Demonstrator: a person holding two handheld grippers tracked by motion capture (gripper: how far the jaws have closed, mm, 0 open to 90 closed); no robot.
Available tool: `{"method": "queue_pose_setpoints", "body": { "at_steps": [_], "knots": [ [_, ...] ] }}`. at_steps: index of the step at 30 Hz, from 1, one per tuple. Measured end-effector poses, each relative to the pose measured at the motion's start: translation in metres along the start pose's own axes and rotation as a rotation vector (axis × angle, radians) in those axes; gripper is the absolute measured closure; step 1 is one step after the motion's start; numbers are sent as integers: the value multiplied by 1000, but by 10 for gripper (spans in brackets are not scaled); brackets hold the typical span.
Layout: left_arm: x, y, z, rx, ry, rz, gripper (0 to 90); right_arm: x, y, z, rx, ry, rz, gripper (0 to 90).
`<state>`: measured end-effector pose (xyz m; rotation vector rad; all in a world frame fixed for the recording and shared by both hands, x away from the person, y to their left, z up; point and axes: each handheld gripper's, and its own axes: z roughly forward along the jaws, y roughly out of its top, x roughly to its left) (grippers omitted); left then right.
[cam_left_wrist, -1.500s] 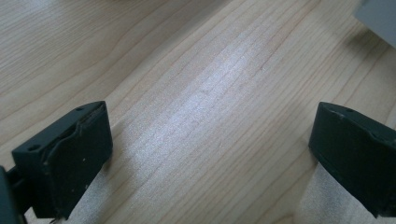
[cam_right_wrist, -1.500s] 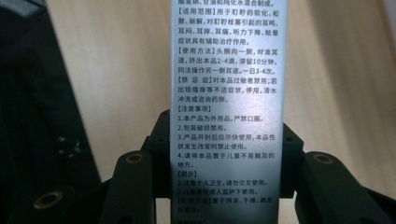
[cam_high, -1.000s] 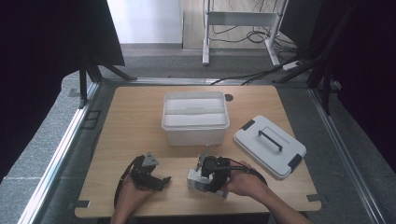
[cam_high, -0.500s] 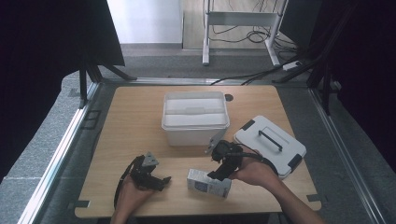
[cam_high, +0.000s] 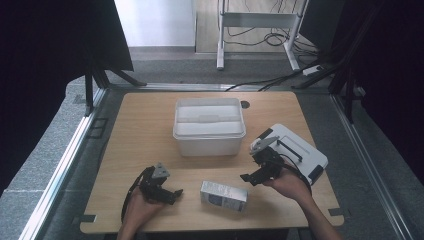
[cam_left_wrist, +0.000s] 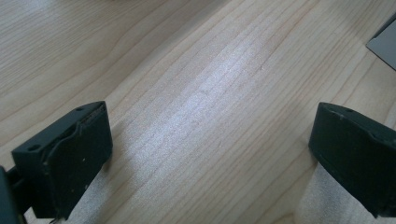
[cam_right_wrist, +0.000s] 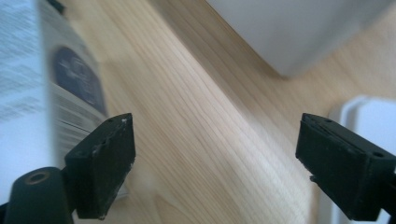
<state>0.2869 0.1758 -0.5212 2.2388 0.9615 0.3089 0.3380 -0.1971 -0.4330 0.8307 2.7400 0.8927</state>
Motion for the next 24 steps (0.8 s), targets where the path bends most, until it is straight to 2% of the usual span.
{"method": "queue_pose_setpoints", "body": {
  "at_steps": [3,4,5,6,12,16,18,21,24],
  "knots": [
    [1,0,0,0,-3,3,0,-7,-21,9,-38,-10,41,89],
    [2,1,0,1,-6,7,0,-10,-33,14,-52,-24,60,71],
    [2,1,0,1,-6,7,0,-10,-33,14,-52,-24,60,71],
    [3,1,0,-1,-10,6,0,-12,-44,20,-67,-46,74,58],
    [10,2,-1,6,-21,0,0,-15,-70,31,-116,-94,116,18],
    [16,3,-5,-2,-26,-7,0,-15,-80,37,-124,-113,130,7],
    [20,4,-8,-4,-30,-7,0,-14,-84,41,-111,-129,116,0],
    [27,8,-14,1,-37,12,0,-13,-86,43,-145,-138,120,0],
    [31,11,-18,3,-43,25,4,-13,-86,43,-145,-138,121,0]
  ]
}}
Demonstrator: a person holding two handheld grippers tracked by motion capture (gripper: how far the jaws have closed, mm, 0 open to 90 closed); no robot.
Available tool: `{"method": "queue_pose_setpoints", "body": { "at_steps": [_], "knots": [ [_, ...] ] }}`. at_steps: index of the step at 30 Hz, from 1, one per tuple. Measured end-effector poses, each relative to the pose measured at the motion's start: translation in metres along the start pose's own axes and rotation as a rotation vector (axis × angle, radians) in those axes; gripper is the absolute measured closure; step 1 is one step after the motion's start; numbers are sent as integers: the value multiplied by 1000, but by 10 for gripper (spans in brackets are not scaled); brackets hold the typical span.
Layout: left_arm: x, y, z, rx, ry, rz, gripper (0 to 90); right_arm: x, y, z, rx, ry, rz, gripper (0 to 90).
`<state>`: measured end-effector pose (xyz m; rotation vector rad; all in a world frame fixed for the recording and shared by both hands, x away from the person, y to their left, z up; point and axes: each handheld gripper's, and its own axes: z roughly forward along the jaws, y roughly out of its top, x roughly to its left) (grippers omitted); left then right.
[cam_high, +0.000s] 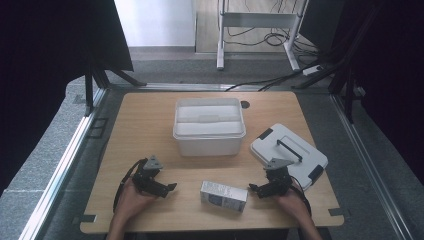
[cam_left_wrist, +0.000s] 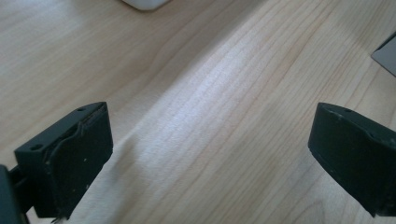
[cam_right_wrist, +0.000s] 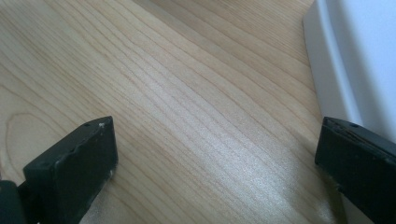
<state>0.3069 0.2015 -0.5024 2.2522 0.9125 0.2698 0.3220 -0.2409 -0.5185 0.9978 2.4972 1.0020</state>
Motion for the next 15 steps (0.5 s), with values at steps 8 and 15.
{"method": "queue_pose_setpoints", "body": {
  "at_steps": [8,15],
  "knots": [
    [17,23,-25,1,4,45,35,0,0,0,-1,-2,-1,0],
    [28,47,-32,-36,-12,44,38,-4,5,1,-2,27,18,20]
  ]
}}
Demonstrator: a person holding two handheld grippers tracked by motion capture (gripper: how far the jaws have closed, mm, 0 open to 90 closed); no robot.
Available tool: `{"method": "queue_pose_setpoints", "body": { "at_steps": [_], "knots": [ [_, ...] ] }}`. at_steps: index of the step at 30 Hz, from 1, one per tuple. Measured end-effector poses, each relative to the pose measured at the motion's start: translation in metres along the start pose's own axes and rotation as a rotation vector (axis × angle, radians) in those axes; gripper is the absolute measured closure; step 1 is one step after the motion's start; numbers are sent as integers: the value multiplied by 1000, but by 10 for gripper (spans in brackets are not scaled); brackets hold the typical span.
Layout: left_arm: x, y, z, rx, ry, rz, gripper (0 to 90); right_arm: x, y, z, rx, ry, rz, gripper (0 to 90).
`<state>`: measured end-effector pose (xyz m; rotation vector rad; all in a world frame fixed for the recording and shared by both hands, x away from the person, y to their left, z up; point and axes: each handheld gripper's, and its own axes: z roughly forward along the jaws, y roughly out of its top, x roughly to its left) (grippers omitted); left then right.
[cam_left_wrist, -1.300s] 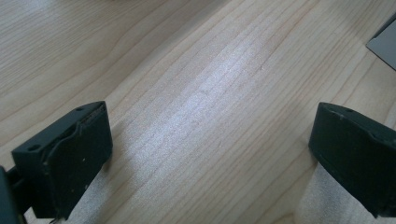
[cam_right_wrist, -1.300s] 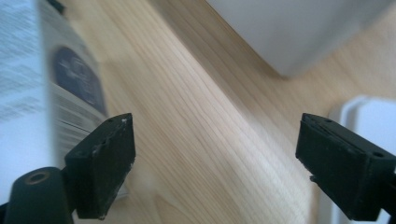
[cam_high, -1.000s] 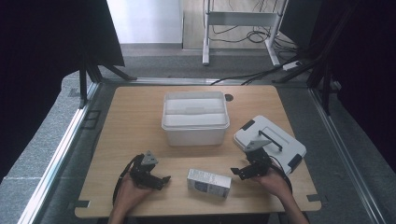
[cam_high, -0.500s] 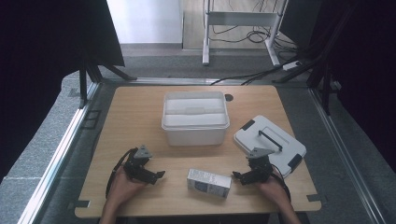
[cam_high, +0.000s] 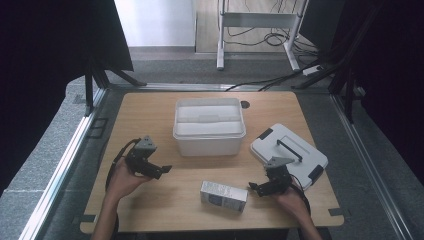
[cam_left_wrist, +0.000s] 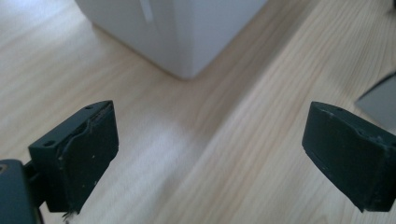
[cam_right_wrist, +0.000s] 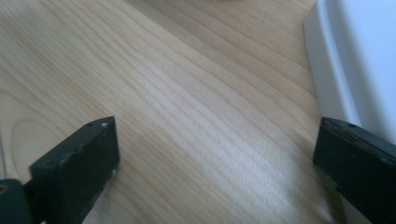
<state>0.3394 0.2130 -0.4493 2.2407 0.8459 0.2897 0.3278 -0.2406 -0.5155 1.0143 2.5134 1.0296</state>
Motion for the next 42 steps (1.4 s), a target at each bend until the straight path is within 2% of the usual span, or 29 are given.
{"method": "queue_pose_setpoints", "body": {
  "at_steps": [1,2,3,5,9,10,11,13,19,21,22,23,27,33,38,42],
  "knots": [
    [2,4,1,-4,-4,-2,38,0,0,0,0,0,0,20],
    [5,13,6,-9,-9,-5,37,-2,9,0,-7,7,-13,21],
    [5,13,6,-9,-9,-5,38,-2,9,0,-7,7,-13,21],
    [7,23,12,-13,-20,0,38,-3,22,-1,-30,16,-20,22],
    [9,42,25,9,-11,23,38,-8,55,1,-61,38,-48,28],
    [9,45,27,12,-9,26,38,-11,68,4,-70,45,-54,29],
    [10,48,30,16,-6,28,38,-11,68,4,-70,45,-54,29],
    [12,54,35,24,-6,22,38,-15,86,10,-85,64,-54,29],
    [15,64,50,33,-13,10,46,-22,112,23,-93,67,-63,40],
    [14,65,53,29,-15,10,47,-24,114,25,-94,70,-64,57],
    [13,66,54,35,-9,14,33,-26,118,29,-93,104,-60,123],
    [11,66,55,34,-4,19,35,-27,119,31,-93,129,-58,124],
    [8,65,53,37,-18,21,40,-25,119,32,-89,111,-52,134],
    [0,63,50,51,-21,43,29,-23,113,25,-87,140,-36,146],
    [-10,57,45,64,-23,59,17,-13,104,16,-83,166,-48,143],
    [-17,52,39,64,-41,61,17,-5,97,9,-84,177,-58,143]
  ]
}}
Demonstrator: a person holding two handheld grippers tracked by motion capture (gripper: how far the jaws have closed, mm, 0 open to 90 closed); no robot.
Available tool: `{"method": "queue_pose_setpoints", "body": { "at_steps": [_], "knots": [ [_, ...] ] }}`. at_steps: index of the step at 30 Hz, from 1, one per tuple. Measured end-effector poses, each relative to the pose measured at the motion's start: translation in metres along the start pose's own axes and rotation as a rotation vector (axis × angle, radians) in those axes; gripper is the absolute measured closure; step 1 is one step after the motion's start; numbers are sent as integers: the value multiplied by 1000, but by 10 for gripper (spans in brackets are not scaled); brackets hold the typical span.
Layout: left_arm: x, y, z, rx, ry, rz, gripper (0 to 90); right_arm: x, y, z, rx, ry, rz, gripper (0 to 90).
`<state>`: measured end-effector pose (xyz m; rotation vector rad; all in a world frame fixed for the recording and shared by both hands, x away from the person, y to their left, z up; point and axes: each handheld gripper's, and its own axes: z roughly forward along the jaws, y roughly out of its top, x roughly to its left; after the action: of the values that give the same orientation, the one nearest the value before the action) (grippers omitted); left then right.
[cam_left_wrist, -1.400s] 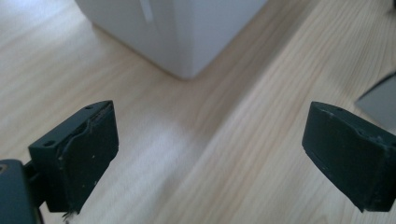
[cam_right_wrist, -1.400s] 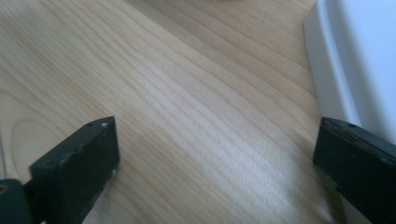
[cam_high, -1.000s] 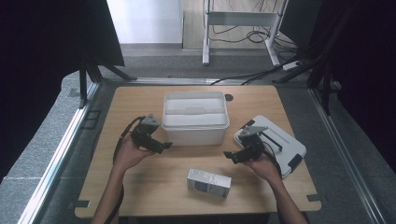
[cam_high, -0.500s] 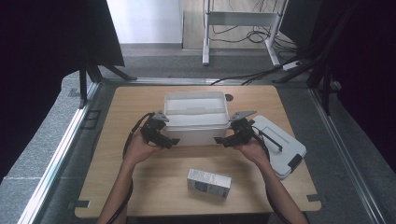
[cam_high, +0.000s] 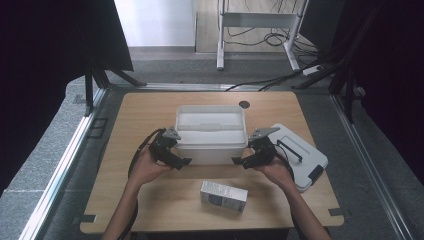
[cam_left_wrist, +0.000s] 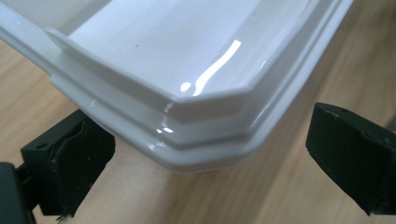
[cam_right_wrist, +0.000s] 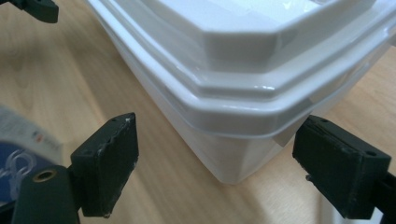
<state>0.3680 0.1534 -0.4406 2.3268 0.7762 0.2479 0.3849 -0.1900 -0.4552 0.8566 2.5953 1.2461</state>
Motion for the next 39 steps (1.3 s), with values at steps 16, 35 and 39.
{"method": "queue_pose_setpoints", "body": {
  "at_steps": [16,35,39],
  "knots": [
    [-31,-14,-15,24,-56,43,16,23,-22,-21,-13,33,8,152],
    [17,-17,-47,112,-33,98,44,14,-103,-24,87,-140,39,14],
    [27,-2,-59,133,-33,120,54,18,-106,-22,84,-165,6,4]
  ]
}}
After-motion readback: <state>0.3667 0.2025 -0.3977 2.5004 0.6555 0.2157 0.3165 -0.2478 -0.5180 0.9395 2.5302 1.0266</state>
